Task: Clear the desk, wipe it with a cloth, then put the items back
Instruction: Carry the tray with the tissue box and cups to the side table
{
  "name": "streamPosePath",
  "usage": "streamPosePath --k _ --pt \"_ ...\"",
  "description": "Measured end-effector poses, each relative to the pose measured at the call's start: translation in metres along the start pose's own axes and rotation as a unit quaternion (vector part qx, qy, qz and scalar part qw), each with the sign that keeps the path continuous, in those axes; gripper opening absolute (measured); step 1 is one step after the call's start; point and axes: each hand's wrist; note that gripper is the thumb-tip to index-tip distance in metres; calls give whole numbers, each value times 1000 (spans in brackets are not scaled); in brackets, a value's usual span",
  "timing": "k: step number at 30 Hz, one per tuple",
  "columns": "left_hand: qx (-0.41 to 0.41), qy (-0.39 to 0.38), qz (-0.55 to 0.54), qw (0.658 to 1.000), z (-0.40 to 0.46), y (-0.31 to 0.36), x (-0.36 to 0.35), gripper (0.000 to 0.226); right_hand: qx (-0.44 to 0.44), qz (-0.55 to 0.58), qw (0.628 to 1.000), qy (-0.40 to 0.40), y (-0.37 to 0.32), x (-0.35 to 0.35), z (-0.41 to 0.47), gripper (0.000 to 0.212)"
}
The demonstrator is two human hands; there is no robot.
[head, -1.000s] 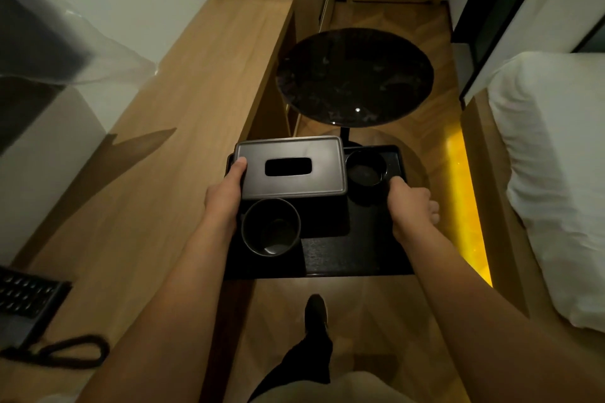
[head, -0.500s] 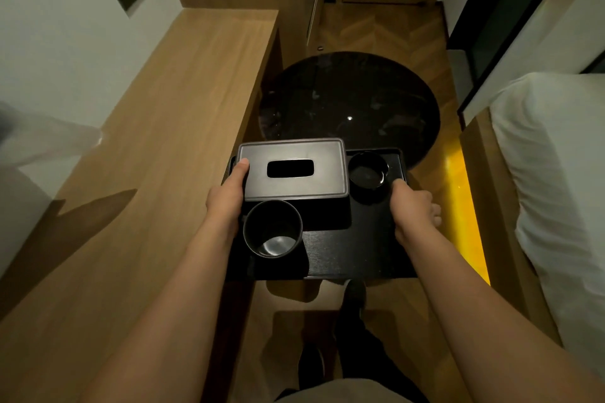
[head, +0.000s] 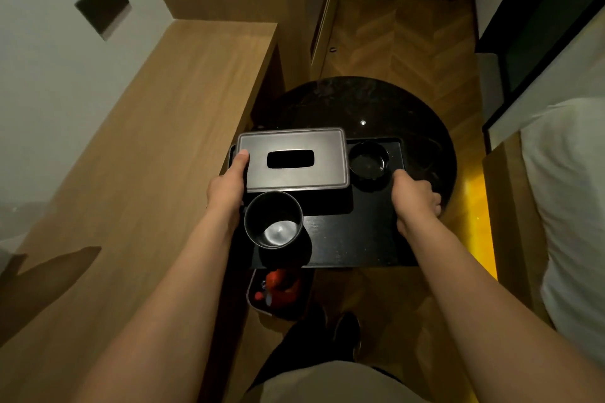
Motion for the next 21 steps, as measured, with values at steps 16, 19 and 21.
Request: streamPosePath --k 16,19,21 --pt "32 -19 69 997 154 96 -98 126 -8 -25 1000 15 -91 -85 125 74" --pt "31 -18 93 995 186 110 -123 127 -14 -28 999 9 -104 -100 156 74" --pt "32 -11 93 995 207 117 -141 127 -25 -32 999 7 -111 -109 177 73"
Point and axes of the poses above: each hand's wrist, its own z-axis towards the middle knuckle, its own x-axis out of the back of the hand, y = z × x, and after that the axes turned 12 degrees about z, right-handed
